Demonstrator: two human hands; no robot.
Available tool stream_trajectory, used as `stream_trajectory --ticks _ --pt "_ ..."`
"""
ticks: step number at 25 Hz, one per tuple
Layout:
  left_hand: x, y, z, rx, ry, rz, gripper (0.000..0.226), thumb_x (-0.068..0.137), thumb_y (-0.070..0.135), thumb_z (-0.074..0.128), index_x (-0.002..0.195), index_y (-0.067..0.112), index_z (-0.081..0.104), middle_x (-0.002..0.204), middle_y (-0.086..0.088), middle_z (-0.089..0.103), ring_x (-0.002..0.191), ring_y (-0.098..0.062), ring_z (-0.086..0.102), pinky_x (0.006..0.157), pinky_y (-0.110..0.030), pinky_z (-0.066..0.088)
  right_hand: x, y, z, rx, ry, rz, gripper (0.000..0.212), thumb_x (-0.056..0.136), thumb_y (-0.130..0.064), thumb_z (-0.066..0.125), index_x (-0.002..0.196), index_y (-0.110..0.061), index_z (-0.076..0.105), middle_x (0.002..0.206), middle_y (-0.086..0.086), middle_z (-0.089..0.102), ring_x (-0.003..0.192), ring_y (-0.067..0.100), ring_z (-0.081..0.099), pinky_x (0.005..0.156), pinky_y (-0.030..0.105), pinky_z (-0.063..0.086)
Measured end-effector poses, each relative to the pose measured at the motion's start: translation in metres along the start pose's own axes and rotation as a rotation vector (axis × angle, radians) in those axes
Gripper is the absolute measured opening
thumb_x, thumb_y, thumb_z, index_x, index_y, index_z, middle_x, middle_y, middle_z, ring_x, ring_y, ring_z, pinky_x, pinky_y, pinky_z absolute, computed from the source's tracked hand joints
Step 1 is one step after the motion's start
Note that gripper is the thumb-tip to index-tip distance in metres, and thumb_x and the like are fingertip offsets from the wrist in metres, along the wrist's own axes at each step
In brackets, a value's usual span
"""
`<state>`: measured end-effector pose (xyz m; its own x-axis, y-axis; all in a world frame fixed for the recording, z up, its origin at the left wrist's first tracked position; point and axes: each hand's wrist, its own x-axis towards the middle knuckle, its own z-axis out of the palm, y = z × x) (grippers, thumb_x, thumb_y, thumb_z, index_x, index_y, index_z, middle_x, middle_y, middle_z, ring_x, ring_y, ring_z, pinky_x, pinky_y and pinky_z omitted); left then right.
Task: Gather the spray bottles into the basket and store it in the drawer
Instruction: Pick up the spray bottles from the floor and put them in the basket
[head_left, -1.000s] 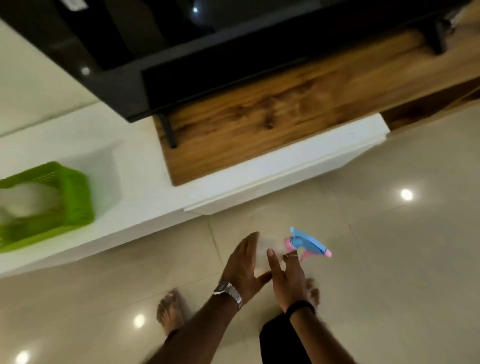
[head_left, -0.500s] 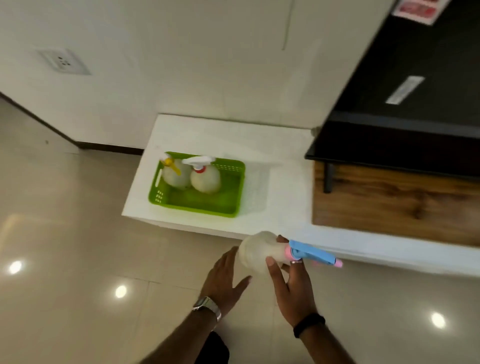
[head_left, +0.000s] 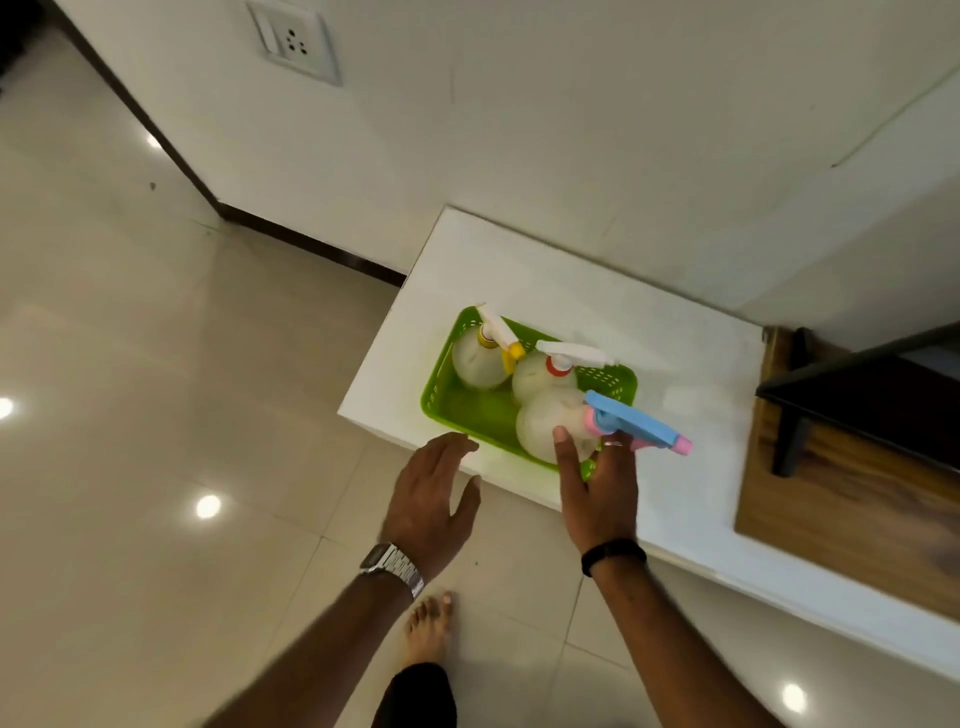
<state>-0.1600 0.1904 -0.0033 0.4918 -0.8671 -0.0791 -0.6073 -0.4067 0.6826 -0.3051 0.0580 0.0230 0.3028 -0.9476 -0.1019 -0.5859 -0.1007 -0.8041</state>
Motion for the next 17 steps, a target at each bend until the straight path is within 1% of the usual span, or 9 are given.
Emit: stream_trajectory --ticks 1,3,4,7,9,10,12,14,17 --pt "0.003 -0.003 0.001 0.021 -0.001 0.023 0.04 0.092 0.025 0.06 0.132 0.02 0.058 0.139 0.001 0.058 0.131 -0.02 0.054 0.106 -0.043 0.048 0.002 0.003 0.002 -0.018 0.023 -0.011 0.052 0.097 -0.047 0.057 0.131 -0.008 0.051 0.126 0.016 0.061 0.117 0.03 0.058 0.095 0.015 0.043" --pt "0.01 -0.008 0.005 0.083 -0.01 0.067 0.046 0.093 0.027 0.059 0.138 0.017 0.056 0.147 -0.001 0.055 0.141 -0.022 0.047 0.111 -0.042 0.044 0.007 0.009 0.002 -0.032 0.065 -0.072 0.053 0.097 -0.045 0.057 0.133 -0.007 0.049 0.127 0.016 0.061 0.117 0.024 0.055 0.096 0.007 0.038" --pt "0.013 -0.01 0.007 0.118 -0.021 0.089 0.05 0.093 0.027 0.058 0.142 0.015 0.054 0.151 -0.003 0.052 0.146 -0.023 0.042 0.115 -0.041 0.04 0.009 0.011 0.0 -0.038 0.08 -0.089 0.055 0.095 -0.046 0.056 0.134 -0.007 0.049 0.127 0.015 0.061 0.117 0.023 0.055 0.097 0.008 0.038" --pt "0.022 -0.015 0.011 0.19 -0.074 0.117 0.058 0.095 0.029 0.056 0.149 0.013 0.046 0.158 -0.006 0.044 0.153 -0.025 0.03 0.121 -0.044 0.032 0.012 0.016 -0.004 -0.066 0.143 -0.06 0.057 0.093 -0.048 0.055 0.133 -0.008 0.05 0.125 0.014 0.061 0.116 0.022 0.054 0.095 0.026 0.044" --pt "0.026 -0.016 0.013 0.217 -0.117 0.116 0.06 0.094 0.03 0.055 0.151 0.014 0.043 0.16 -0.006 0.042 0.154 -0.026 0.027 0.121 -0.048 0.032 0.012 0.021 -0.006 -0.111 0.169 -0.049 0.054 0.094 -0.046 0.057 0.131 -0.008 0.052 0.124 0.013 0.062 0.115 0.018 0.052 0.095 0.031 0.042" --pt "0.028 -0.017 0.015 0.228 -0.131 0.118 0.061 0.094 0.03 0.056 0.151 0.014 0.042 0.16 -0.007 0.042 0.154 -0.027 0.027 0.121 -0.048 0.032 0.013 0.024 -0.008 -0.139 0.172 -0.044 0.052 0.094 -0.044 0.059 0.13 -0.007 0.053 0.123 0.014 0.062 0.114 0.018 0.052 0.095 0.032 0.041" --pt "0.029 -0.018 0.018 0.252 -0.147 0.116 0.064 0.092 0.03 0.058 0.151 0.014 0.042 0.16 -0.007 0.041 0.155 -0.027 0.025 0.122 -0.048 0.031 0.014 0.033 -0.011 -0.193 0.17 -0.028 0.048 0.095 -0.042 0.061 0.129 -0.009 0.053 0.121 0.016 0.064 0.111 0.025 0.056 0.093 0.034 0.041" --pt "0.029 -0.02 0.022 0.286 -0.143 0.125 0.066 0.09 0.03 0.059 0.152 0.014 0.041 0.162 -0.008 0.038 0.156 -0.028 0.022 0.124 -0.048 0.026 0.015 0.04 -0.012 -0.25 0.148 -0.004 0.047 0.096 -0.045 0.059 0.125 -0.009 0.055 0.117 0.016 0.065 0.107 0.032 0.06 0.09 0.035 0.041" --pt "0.027 -0.023 0.032 0.319 -0.122 0.176 0.072 0.087 0.029 0.06 0.153 0.012 0.039 0.165 -0.011 0.031 0.157 -0.031 0.016 0.126 -0.05 0.02 0.016 0.048 -0.009 -0.388 0.123 0.022 0.051 0.094 -0.053 0.051 0.109 -0.005 0.063 0.104 0.017 0.069 0.103 0.04 0.062 0.086 0.044 0.043"
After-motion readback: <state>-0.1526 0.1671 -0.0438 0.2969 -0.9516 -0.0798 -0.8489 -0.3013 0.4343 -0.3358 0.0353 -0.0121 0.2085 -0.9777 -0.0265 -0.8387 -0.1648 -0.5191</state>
